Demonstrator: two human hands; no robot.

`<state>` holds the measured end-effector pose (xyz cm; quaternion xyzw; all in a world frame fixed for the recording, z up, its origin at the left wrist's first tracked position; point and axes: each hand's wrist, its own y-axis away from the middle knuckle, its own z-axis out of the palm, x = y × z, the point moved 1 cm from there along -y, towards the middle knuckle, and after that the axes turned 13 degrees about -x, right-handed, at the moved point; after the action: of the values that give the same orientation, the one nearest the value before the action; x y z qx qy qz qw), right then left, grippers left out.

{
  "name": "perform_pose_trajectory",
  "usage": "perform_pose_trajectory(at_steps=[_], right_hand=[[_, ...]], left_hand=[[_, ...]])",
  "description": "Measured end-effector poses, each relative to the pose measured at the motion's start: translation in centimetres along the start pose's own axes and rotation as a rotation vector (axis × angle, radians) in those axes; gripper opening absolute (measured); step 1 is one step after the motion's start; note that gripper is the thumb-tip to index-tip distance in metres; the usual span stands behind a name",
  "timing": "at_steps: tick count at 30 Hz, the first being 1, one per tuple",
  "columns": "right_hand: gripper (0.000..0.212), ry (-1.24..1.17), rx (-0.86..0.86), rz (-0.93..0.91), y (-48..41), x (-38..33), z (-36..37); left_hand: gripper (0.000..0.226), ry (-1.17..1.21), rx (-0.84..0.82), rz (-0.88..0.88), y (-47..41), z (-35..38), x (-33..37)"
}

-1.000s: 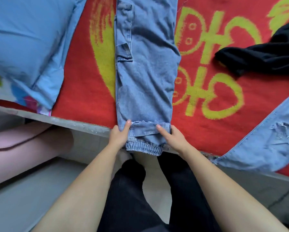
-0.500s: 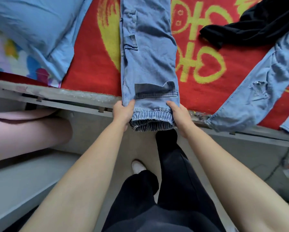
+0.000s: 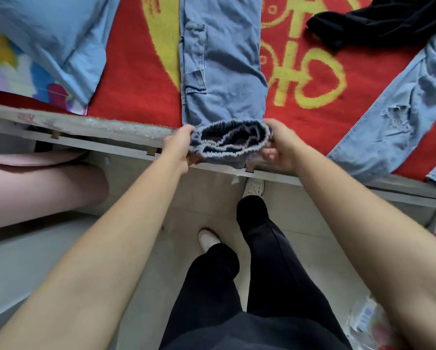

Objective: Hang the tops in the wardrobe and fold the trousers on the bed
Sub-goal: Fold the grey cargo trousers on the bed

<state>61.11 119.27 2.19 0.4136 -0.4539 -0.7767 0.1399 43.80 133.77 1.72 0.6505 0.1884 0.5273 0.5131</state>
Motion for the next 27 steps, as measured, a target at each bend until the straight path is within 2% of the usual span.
perform_pose_trajectory(at_steps=[2, 4, 6, 7, 9, 10, 12, 14, 16, 18, 19, 22, 25, 27], right_hand=[[0.031, -0.042, -0.029, -0.061, -1.9, -4.1, 0.0], [0.039, -0.038, 0.031, -0.125, -4.1, -6.9, -0.2], [0.040, 0.082, 0.137, -0.179, -6.5, -7.9, -1.0], [0.045, 0.245, 0.192, -0.178, -7.4, -8.0, -1.5], [0.057, 0.607, 0.265, -0.134, -8.7, -7.3, -2.2], [0.059, 0.706, 0.265, -0.109, -9.2, -6.7, -2.4], [0.056, 0.748, 0.232, -0.106, -10.3, -5.8, -2.8], [0.062, 0.738, 0.216, -0.120, -11.2, -5.5, -3.0], [0.074, 0.654, 0.192, -0.104, -11.9, -5.8, -3.1], [0.069, 0.544, 0.158, -0.108, -12.5, -6.2, -3.2], [0.059, 0.544, 0.164, -0.131, -12.6, -6.5, -3.2], [0.035, 0.647, 0.265, -0.266, -12.6, -7.5, -3.1], [0.030, 0.640, 0.328, -0.482, -12.5, -8.9, -3.0], [0.025, 0.610, 0.350, -0.583, -13.2, -9.9, -3.0]], left_hand=[[0.012, 0.161, -0.049, 0.112, -1.6, 0.6, 3.7], [0.026, 0.171, -0.054, 0.212, -3.4, 0.8, 5.8], [0.050, -0.058, 0.011, 0.223, -5.2, 0.8, 6.4], [0.057, -0.215, 0.058, 0.223, -6.0, 0.9, 6.3], [0.060, -0.542, 0.127, 0.261, -7.6, 0.9, 5.7], [0.057, -0.668, 0.143, 0.283, -8.4, 0.9, 5.2], [0.059, -0.794, 0.163, 0.305, -9.9, 1.1, 4.6], [0.063, -0.796, 0.195, 0.295, -11.2, 1.3, 4.5], [0.064, -0.695, 0.202, 0.270, -12.2, 1.6, 4.9], [0.057, -0.581, 0.156, 0.237, -12.9, 1.6, 5.5], [0.052, -0.562, 0.137, 0.241, -13.0, 1.6, 5.6], [0.040, -0.595, 0.202, 0.420, -12.3, 1.7, 6.5], [0.042, -0.526, 0.301, 0.677, -11.0, 2.5, 8.2], [0.034, -0.500, 0.331, 0.758, -11.0, 3.1, 9.3]])
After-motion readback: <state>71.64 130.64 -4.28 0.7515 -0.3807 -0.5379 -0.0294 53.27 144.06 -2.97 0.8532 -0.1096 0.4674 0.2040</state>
